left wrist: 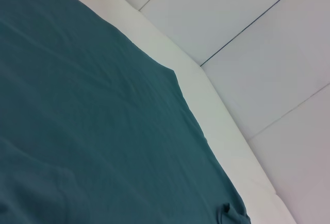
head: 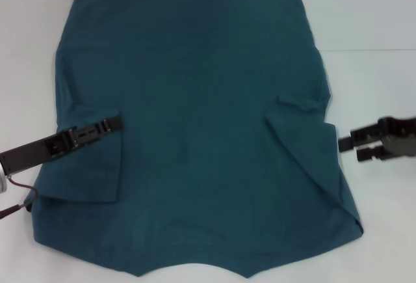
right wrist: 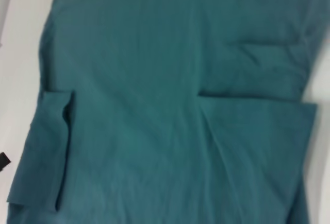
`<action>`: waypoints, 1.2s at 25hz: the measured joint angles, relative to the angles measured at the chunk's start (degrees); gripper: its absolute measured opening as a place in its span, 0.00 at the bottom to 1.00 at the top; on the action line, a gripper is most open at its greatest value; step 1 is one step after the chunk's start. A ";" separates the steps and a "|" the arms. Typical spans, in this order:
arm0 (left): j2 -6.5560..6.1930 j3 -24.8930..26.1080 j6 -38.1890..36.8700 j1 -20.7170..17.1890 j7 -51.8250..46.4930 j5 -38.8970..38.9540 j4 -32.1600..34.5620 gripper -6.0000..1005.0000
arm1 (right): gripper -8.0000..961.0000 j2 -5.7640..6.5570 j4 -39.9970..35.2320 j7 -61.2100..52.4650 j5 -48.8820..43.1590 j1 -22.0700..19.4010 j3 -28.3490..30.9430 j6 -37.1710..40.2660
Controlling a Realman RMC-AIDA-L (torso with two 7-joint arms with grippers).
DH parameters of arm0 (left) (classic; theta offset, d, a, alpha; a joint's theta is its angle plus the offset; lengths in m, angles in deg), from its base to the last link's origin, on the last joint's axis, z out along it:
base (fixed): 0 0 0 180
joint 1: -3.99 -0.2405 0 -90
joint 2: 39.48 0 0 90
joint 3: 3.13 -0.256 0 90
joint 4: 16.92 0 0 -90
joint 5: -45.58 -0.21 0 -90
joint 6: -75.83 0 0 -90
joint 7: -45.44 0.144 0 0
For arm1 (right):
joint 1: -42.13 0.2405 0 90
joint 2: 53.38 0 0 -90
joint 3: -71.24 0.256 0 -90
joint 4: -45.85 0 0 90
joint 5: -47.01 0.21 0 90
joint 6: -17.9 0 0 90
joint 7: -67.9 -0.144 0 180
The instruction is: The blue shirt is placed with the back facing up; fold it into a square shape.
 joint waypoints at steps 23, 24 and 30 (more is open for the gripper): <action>-0.02 1.38 0.26 -0.06 0.14 0.23 -0.35 0.94 | 0.65 -4.10 1.82 -1.87 -2.10 -1.02 -0.12 -6.47; -0.01 1.39 0.26 -0.07 0.18 0.23 -0.40 0.94 | 0.64 -3.95 1.81 -2.04 -2.09 -1.15 -0.05 -6.27; 0.09 1.42 0.95 -0.08 0.31 0.22 -0.81 0.94 | 0.64 -3.73 2.54 -2.52 -2.11 -1.46 -0.02 -6.33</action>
